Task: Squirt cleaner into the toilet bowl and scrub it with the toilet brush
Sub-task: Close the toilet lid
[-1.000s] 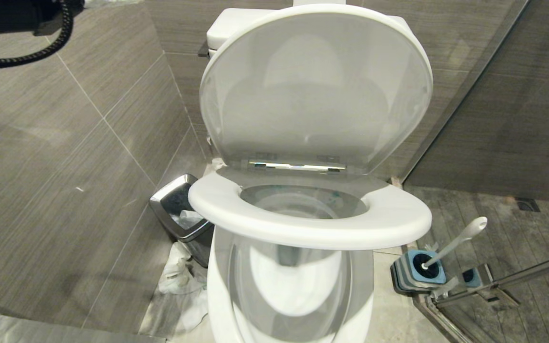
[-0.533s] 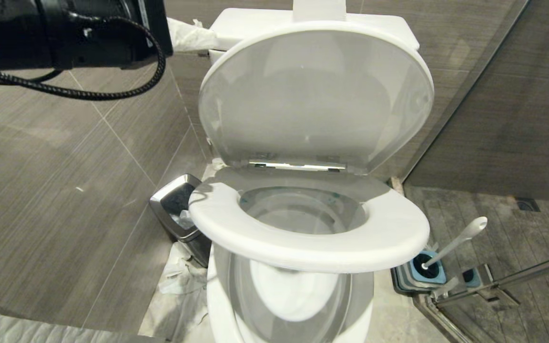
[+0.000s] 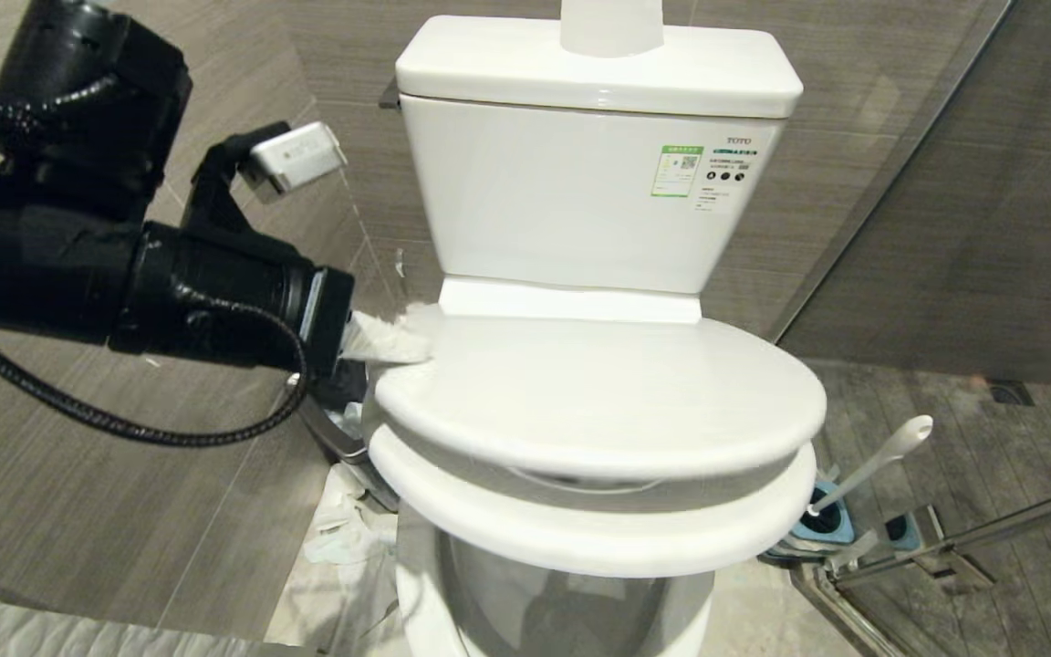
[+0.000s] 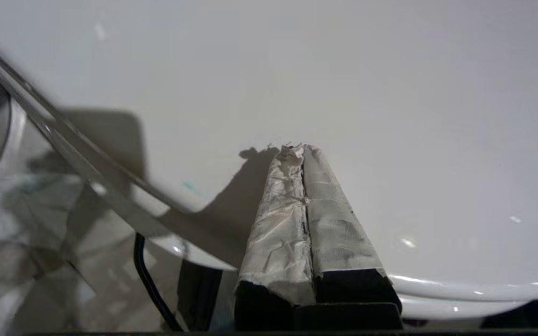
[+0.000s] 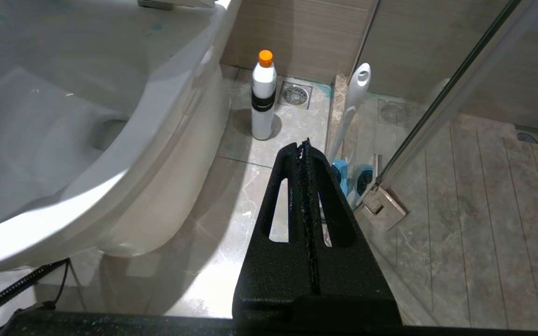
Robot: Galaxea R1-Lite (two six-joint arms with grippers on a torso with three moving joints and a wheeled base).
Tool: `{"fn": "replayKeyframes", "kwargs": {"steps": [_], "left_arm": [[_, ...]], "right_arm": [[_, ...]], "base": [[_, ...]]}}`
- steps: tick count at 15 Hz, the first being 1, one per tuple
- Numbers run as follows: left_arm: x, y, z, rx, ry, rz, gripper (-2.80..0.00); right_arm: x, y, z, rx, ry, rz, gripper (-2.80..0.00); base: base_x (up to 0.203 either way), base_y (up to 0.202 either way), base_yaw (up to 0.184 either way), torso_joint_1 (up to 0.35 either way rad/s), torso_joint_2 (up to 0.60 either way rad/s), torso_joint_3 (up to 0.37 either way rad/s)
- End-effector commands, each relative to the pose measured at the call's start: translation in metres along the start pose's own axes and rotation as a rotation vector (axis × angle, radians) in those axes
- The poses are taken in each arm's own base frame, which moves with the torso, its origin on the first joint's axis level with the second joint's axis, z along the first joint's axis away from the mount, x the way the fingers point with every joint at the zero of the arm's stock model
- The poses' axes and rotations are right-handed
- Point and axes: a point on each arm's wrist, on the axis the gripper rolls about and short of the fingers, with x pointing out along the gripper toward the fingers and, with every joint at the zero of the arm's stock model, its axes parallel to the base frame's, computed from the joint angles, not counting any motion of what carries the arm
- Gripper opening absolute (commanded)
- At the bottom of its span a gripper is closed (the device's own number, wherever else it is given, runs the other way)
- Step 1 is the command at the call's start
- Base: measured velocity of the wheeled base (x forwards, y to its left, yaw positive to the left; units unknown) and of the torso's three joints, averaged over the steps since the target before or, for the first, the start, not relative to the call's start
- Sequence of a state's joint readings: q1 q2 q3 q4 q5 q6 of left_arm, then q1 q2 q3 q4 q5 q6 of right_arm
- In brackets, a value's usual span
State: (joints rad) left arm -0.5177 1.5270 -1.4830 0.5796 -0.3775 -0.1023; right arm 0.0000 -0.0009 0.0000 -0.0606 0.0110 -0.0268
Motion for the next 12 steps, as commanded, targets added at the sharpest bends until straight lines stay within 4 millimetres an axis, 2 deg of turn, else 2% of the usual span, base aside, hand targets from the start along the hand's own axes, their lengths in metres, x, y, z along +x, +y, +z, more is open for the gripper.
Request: {"fn": "replayKeyframes", "kwargs": {"steps": [1, 4, 12], "left_arm": [[-0.004, -0.002, -0.026, -0.024, 0.069, -0.008, -2.8], [-0.003, -0.003, -0.051, -0.045, 0.142, -0.016, -2.8], [-0.004, -0.003, -0.06, -0.079, 0.158, -0.014, -2.8]], "right_arm": [[0.002, 0.0, -0.007, -0.001, 0.025, 0.002, -2.8], [0.002, 0.0, -0.007, -0.001, 0.025, 0.002, -2.8], [0.002, 0.0, -0.007, -0.001, 0.025, 0.0, -2.8]], "base": [[0.0, 0.0, 0.0, 0.0, 0.0, 0.0], [0.0, 0.0, 0.0, 0.0, 0.0, 0.0], [0.0, 0.0, 0.0, 0.0, 0.0, 0.0]]}}
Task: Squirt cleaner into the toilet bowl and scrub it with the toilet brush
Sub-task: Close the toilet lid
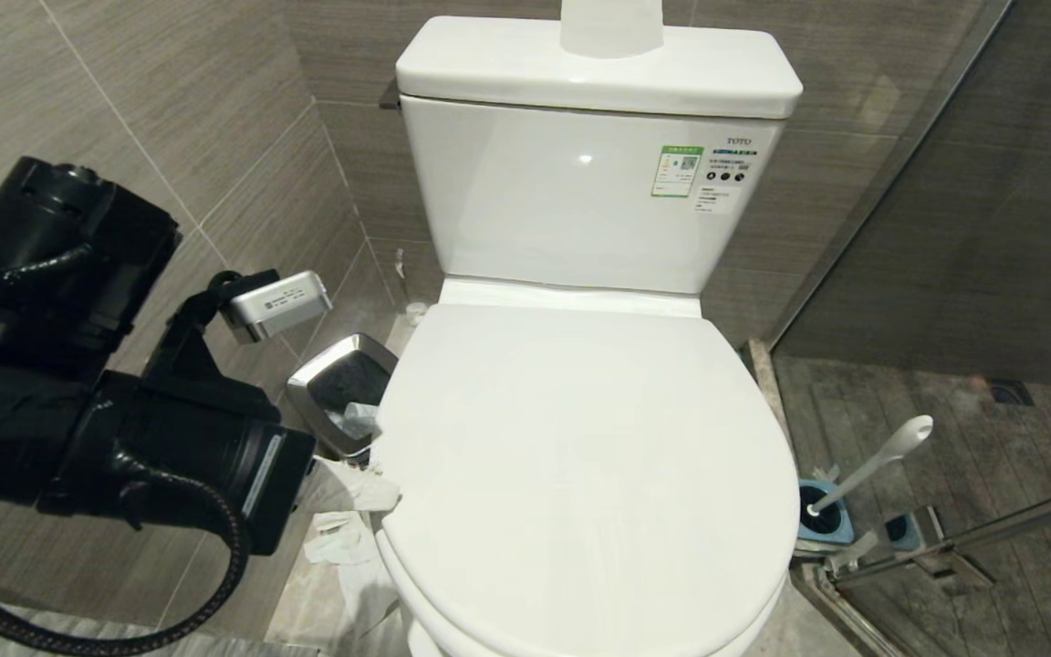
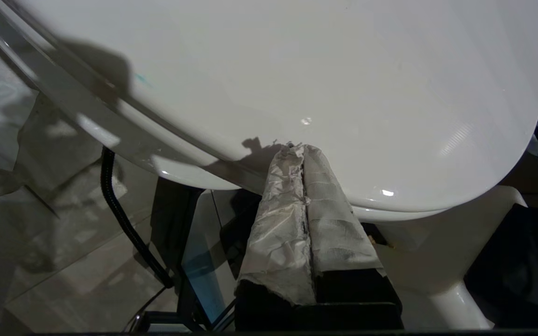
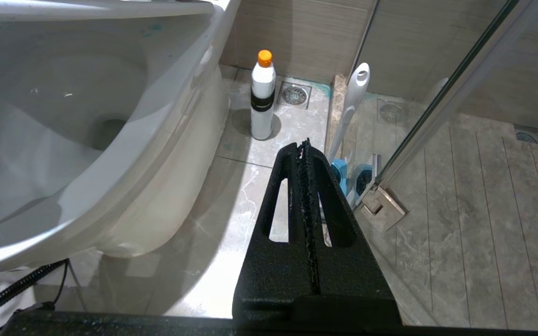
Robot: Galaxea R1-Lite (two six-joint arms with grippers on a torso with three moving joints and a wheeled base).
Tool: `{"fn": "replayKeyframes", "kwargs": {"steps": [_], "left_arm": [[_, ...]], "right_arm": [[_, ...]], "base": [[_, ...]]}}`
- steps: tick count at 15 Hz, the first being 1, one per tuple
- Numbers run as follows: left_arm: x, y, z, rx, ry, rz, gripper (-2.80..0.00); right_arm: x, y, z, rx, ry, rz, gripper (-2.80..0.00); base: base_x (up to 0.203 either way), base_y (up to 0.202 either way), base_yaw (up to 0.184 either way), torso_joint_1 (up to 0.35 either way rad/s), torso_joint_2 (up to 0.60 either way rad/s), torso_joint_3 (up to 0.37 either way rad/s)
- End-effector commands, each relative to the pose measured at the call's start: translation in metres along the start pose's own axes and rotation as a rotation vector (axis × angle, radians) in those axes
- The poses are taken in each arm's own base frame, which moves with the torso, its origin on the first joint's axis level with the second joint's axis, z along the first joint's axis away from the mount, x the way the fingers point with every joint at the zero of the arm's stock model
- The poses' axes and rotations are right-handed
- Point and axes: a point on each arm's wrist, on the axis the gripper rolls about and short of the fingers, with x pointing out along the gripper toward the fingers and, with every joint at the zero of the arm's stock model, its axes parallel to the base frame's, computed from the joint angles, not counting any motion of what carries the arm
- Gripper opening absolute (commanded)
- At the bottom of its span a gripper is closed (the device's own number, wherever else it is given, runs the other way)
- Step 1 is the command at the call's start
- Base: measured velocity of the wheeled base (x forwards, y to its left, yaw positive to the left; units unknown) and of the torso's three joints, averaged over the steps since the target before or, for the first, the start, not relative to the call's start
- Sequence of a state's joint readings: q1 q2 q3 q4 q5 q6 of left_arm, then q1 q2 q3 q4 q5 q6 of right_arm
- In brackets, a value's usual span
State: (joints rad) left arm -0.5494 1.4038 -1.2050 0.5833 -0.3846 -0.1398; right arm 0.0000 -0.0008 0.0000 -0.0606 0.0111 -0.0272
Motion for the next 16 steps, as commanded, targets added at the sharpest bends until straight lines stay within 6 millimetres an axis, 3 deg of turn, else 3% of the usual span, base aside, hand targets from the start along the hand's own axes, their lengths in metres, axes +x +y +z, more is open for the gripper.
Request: {"fn": "replayKeyframes", "kwargs": {"steps": [1, 4, 9, 16], "left_arm": [[0.0, -0.001, -0.003, 0.0, 0.01, -0.006, -2.8], [0.006, -0.009, -0.007, -0.011, 0.038, -0.036, -2.8], [0.026, -0.019, 0.01, 0.041, -0.054, -0.068, -2.8], [0.064, -0.016, 0.013, 0.025, -0.032, -0.005, -2.8]], "right_arm": [[0.002, 0.0, -0.007, 0.0, 0.025, 0.002, -2.8], [0.002, 0.0, -0.007, 0.001, 0.025, 0.002, -2.8], [0.002, 0.0, -0.007, 0.0, 0.025, 0.002, -2.8], [0.002, 0.0, -0.007, 0.0, 0.025, 0.001, -2.8]], "base": [[0.0, 0.0, 0.0, 0.0, 0.0, 0.0], [0.0, 0.0, 0.0, 0.0, 0.0, 0.0], [0.0, 0.0, 0.0, 0.0, 0.0, 0.0], [0.0, 0.0, 0.0, 0.0, 0.0, 0.0]]}}
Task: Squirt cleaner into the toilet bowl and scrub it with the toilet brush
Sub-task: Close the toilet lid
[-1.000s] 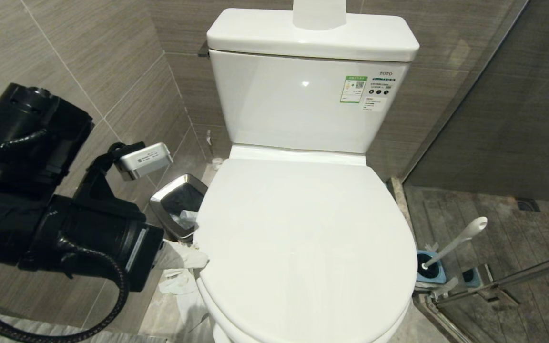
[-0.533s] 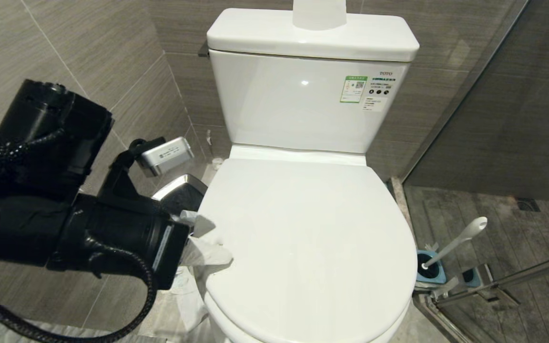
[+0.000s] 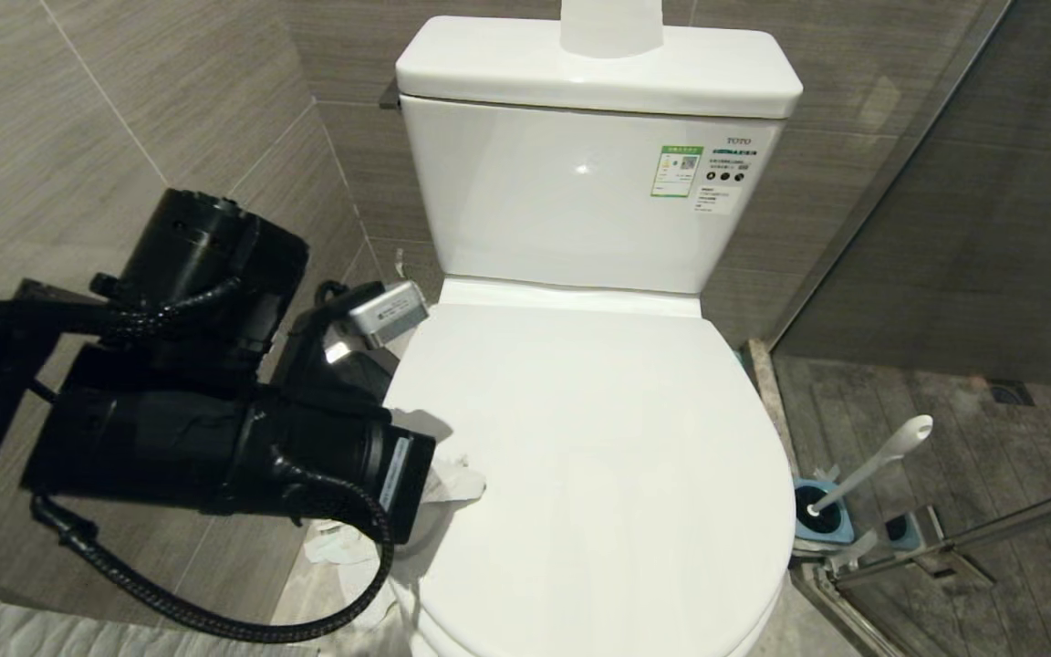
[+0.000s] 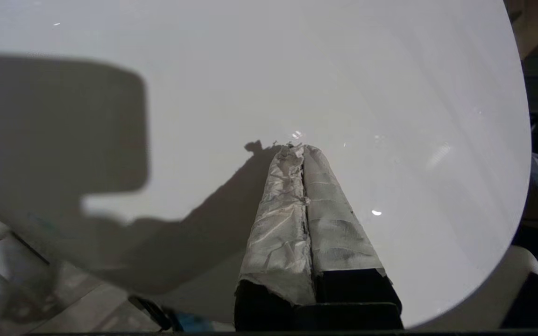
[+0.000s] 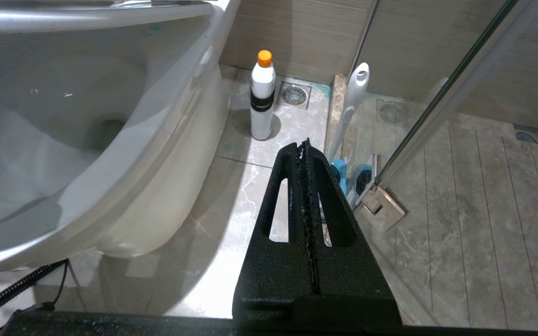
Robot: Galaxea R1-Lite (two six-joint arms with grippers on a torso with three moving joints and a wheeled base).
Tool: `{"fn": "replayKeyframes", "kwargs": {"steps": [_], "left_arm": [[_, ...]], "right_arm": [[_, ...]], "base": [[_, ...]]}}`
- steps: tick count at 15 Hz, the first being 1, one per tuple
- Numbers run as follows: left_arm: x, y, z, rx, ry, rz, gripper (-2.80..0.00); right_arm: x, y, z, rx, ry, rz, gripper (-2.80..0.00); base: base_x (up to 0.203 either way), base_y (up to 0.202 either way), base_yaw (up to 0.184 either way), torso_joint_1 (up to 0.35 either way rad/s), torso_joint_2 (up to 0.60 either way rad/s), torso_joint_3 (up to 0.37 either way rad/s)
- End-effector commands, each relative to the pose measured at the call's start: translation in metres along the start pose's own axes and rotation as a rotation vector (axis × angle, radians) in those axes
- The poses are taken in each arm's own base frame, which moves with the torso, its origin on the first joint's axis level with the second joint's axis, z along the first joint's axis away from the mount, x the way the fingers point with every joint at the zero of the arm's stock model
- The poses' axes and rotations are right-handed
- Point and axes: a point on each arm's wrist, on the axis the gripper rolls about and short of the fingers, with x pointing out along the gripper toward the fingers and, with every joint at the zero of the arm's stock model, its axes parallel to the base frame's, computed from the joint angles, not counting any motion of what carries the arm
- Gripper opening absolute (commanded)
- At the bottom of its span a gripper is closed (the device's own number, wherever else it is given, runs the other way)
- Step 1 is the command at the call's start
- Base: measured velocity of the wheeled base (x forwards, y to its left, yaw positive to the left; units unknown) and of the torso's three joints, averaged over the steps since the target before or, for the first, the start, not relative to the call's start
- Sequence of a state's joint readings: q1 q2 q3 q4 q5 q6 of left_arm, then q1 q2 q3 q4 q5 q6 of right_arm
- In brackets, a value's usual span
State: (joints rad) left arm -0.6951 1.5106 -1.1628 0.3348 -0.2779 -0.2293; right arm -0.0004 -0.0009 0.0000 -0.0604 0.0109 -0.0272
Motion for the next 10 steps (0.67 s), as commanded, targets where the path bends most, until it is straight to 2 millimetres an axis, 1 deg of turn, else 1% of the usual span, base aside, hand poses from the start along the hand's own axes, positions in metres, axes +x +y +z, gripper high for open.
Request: {"fn": "replayKeyframes", "kwargs": {"steps": [1, 6, 7, 10], "left_arm": [[0.022, 0.005, 0.001, -0.014, 0.015, 0.029, -2.8], [0.054, 0.015, 0.008, -0.005, -0.055, 0.1, -2.8], [0.062, 0.018, 0.007, -0.003, -0.073, 0.125, -2.8], [0.081, 0.029, -0.001, -0.014, -0.049, 0.199, -2.8]], "right_arm": [[0.002, 0.0, -0.007, 0.0, 0.024, 0.002, -2.8], [0.002, 0.0, -0.007, 0.0, 0.024, 0.002, -2.8], [0.002, 0.0, -0.007, 0.0, 0.024, 0.002, -2.8], [0.002, 0.0, -0.007, 0.0, 0.024, 0.003, -2.8]], "base": [[0.0, 0.0, 0.0, 0.0, 0.0, 0.0], [0.0, 0.0, 0.0, 0.0, 0.0, 0.0], [0.0, 0.0, 0.0, 0.0, 0.0, 0.0], [0.0, 0.0, 0.0, 0.0, 0.0, 0.0]]}}
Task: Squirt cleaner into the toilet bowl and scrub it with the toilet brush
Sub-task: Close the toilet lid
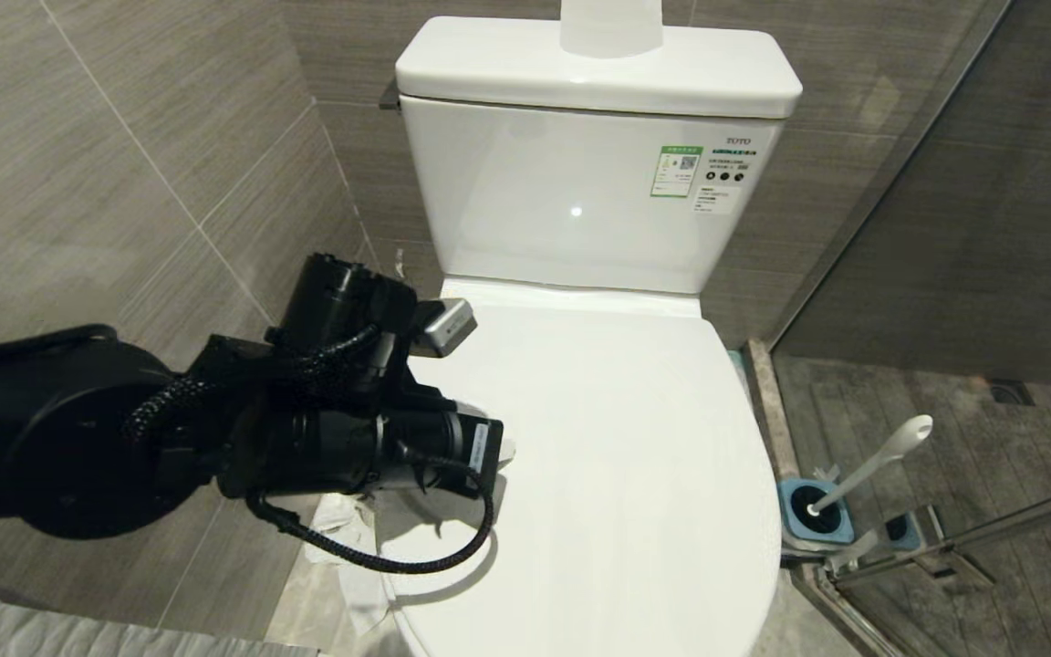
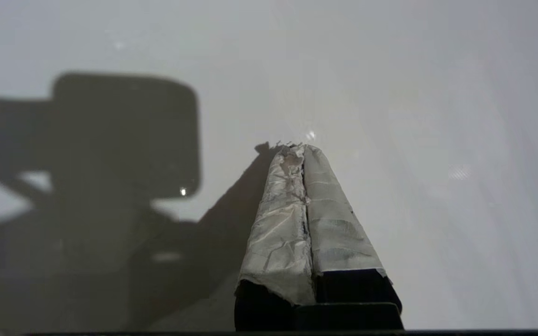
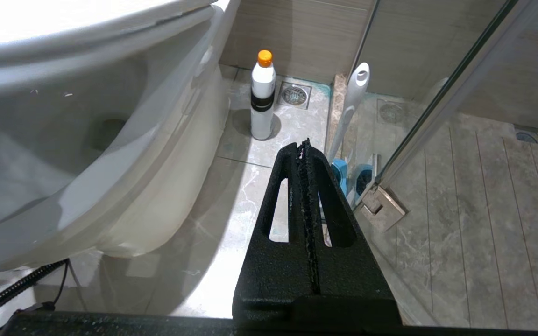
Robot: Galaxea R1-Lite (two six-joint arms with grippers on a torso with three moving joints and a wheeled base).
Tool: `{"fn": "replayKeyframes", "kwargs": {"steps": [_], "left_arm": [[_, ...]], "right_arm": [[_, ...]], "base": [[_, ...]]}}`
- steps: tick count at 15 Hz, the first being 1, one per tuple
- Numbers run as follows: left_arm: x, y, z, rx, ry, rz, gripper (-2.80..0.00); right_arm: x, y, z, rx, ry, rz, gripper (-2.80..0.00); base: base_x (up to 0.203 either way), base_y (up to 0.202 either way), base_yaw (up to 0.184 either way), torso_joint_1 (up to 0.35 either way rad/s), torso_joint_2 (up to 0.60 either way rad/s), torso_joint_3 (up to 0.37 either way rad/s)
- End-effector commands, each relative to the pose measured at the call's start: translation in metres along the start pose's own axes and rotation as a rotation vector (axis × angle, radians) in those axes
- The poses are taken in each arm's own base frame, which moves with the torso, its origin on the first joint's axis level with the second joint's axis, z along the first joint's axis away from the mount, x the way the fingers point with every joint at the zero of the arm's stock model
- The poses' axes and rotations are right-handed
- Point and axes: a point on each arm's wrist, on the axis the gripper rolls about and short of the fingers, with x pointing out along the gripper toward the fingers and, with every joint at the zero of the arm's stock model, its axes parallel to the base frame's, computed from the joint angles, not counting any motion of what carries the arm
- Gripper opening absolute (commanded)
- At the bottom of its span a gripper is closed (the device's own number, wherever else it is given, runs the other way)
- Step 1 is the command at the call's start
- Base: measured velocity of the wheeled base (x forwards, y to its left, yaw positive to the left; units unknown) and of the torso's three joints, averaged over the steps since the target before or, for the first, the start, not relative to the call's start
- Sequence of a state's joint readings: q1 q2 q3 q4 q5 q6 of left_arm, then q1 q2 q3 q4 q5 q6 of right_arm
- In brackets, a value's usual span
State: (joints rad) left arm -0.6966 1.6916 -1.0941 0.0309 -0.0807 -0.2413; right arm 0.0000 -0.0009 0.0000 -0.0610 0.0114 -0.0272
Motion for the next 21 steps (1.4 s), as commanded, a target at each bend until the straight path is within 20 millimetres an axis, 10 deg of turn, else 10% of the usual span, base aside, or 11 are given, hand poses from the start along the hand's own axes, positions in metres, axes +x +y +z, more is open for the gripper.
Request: {"fn": "replayKeyframes", "kwargs": {"steps": [1, 21], "left_arm": [[0.017, 0.006, -0.01, -0.009, 0.056, 0.045, -2.8], [0.065, 0.025, -0.04, -0.15, 0.166, 0.189, -2.8]], "right_arm": [[0.002, 0.0, -0.007, 0.0, 0.025, 0.002, -2.8], [0.002, 0.0, -0.007, 0.0, 0.025, 0.0, -2.8]], "base": [[0.0, 0.0, 0.0, 0.0, 0.0, 0.0], [0.0, 0.0, 0.0, 0.0, 0.0, 0.0]]}}
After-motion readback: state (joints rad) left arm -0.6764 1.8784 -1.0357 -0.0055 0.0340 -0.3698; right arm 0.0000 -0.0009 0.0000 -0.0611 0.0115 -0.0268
